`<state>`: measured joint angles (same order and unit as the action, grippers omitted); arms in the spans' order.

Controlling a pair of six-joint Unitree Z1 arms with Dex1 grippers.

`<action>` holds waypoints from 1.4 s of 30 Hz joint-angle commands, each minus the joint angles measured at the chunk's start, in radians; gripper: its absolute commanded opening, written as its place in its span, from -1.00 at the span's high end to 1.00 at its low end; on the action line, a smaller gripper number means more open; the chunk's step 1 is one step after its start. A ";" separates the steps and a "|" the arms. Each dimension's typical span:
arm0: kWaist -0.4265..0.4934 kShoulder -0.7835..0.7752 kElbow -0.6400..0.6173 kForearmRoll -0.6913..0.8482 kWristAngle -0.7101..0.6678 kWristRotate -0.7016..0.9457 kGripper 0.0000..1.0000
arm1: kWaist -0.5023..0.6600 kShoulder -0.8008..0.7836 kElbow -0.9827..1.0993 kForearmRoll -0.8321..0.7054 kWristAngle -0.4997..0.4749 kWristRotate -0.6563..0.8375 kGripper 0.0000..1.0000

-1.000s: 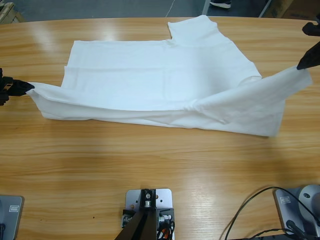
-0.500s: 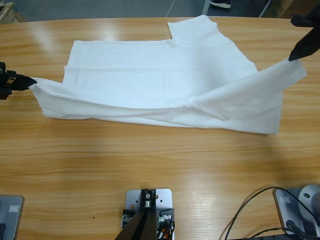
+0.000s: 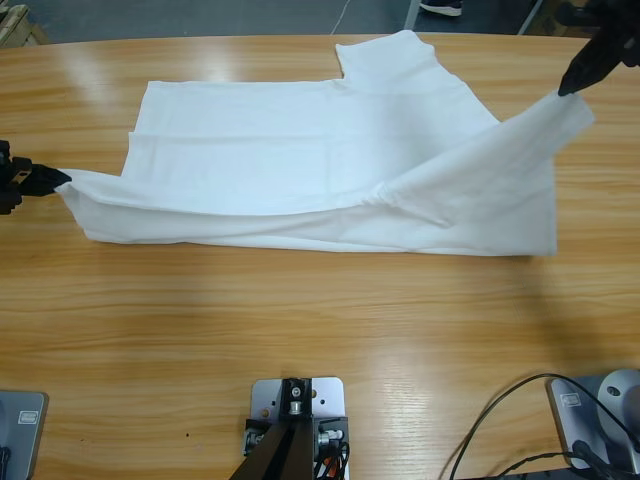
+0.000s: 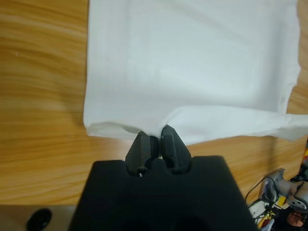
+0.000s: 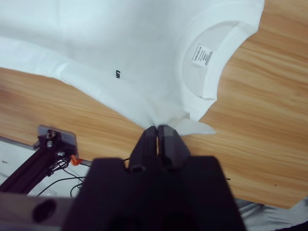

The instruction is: Fold clothes

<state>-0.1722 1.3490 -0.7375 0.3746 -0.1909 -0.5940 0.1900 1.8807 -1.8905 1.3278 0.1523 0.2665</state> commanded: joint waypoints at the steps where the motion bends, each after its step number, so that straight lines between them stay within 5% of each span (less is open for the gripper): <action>1: 0.010 -0.033 0.056 0.026 0.028 -0.026 1.00 | 0.010 0.097 -0.024 0.028 -0.008 -0.024 1.00; 42: 0.010 0.265 -0.046 -0.059 0.069 0.043 1.00 | 0.023 0.201 -0.087 0.059 -0.021 -0.049 1.00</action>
<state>-0.1722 1.5493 -0.7727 0.3263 -0.1377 -0.5692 0.2012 2.0293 -1.9929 1.3715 0.1471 0.2317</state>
